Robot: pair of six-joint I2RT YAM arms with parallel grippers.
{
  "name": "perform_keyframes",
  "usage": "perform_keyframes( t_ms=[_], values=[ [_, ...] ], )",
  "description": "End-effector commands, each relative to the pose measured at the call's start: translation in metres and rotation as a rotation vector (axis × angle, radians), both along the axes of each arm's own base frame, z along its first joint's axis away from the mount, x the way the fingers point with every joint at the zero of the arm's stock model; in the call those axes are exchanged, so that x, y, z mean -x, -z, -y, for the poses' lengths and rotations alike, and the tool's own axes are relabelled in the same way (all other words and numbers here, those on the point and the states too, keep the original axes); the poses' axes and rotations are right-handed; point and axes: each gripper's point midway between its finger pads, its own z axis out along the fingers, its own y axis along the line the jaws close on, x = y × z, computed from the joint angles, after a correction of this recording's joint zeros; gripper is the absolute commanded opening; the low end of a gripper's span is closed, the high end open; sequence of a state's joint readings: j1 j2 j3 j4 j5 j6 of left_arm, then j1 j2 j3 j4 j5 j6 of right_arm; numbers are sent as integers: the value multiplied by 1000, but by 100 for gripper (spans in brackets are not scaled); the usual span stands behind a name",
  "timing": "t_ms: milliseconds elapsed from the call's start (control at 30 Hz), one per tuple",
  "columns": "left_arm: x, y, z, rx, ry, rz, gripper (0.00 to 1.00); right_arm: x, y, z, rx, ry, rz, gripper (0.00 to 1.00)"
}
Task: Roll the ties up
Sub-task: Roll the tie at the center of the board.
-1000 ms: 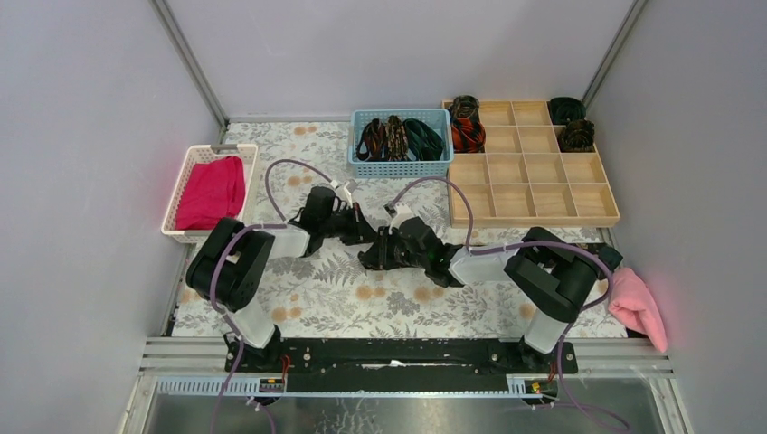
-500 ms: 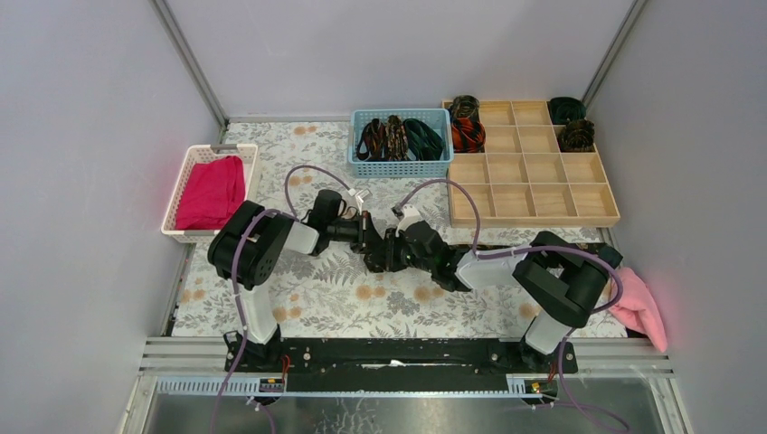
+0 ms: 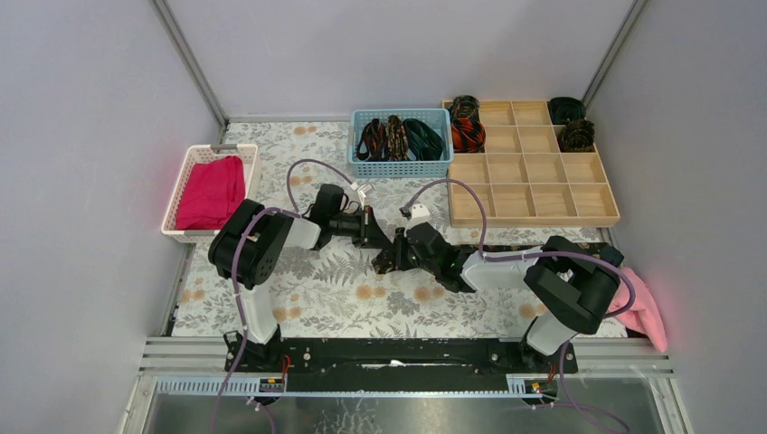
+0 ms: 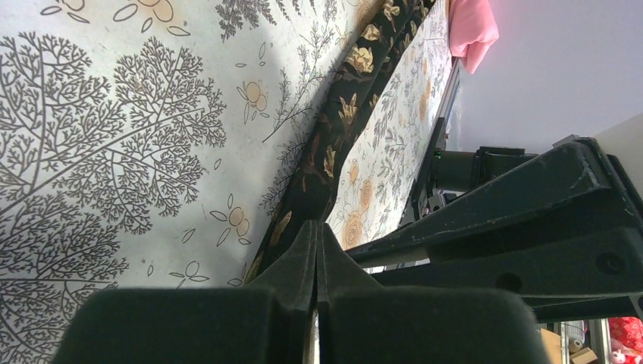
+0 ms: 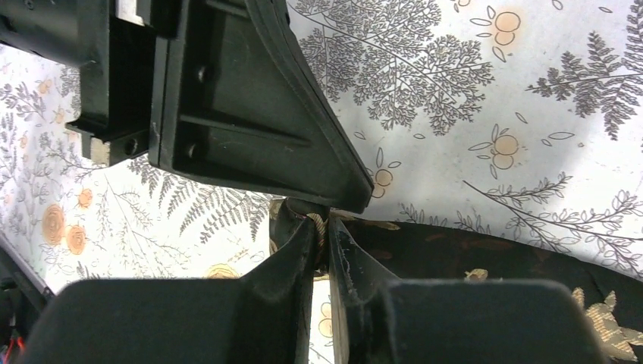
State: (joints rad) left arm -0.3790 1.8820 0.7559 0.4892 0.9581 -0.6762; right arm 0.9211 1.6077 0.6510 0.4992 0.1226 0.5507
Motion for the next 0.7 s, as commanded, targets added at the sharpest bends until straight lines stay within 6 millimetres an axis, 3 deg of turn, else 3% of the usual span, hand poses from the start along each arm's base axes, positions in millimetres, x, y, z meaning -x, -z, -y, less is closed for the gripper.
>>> perform_keyframes(
  t_ms=[0, 167, 367, 500, 600, 667],
  values=[
    [-2, 7, 0, -27, 6, -6, 0, -12, 5, 19, 71, 67, 37, 15],
    [-9, 11, -3, -98, -27, 9, 0, -12, 14, 28, 106, 95, 27, 14],
    [-17, -8, -9, -177, -73, 76, 0, -5, 33, 37, 153, 109, -20, 15],
    [-8, -15, -7, -221, -93, 117, 0, -3, 43, 39, 181, 104, -43, 23],
    [6, -17, 4, -233, -74, 139, 0, -4, 46, 42, 200, 113, -43, 33],
    [18, -14, 12, -252, -49, 141, 0, -5, 45, 41, 205, 115, -42, 34]
  ],
)
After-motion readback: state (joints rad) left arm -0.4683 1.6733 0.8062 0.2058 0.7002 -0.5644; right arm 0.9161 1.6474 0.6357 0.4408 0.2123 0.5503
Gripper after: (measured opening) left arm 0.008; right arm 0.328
